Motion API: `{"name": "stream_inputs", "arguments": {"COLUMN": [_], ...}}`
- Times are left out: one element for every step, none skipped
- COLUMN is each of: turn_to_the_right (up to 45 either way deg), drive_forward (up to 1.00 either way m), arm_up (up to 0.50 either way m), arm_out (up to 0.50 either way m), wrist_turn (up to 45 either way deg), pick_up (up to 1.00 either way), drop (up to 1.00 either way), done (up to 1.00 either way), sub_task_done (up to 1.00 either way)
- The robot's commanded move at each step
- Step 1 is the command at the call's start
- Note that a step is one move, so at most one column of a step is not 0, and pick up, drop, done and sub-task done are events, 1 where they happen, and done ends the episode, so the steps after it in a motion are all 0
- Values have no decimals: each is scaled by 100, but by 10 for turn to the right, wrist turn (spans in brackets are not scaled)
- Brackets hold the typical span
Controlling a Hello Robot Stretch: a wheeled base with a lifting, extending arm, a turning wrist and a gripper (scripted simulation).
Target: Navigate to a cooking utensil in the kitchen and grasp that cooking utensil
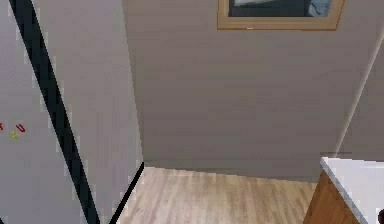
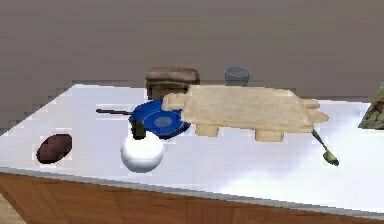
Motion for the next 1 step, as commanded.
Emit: {"name": "stream_inputs", "arguments": {"turn_to_the_right": [0], "drive_forward": [0], "arm_up": [38], "arm_out": [0], "wrist_turn": [0], "pick_up": [0], "drop": [0], "done": [0], "sub_task_done": [0]}}
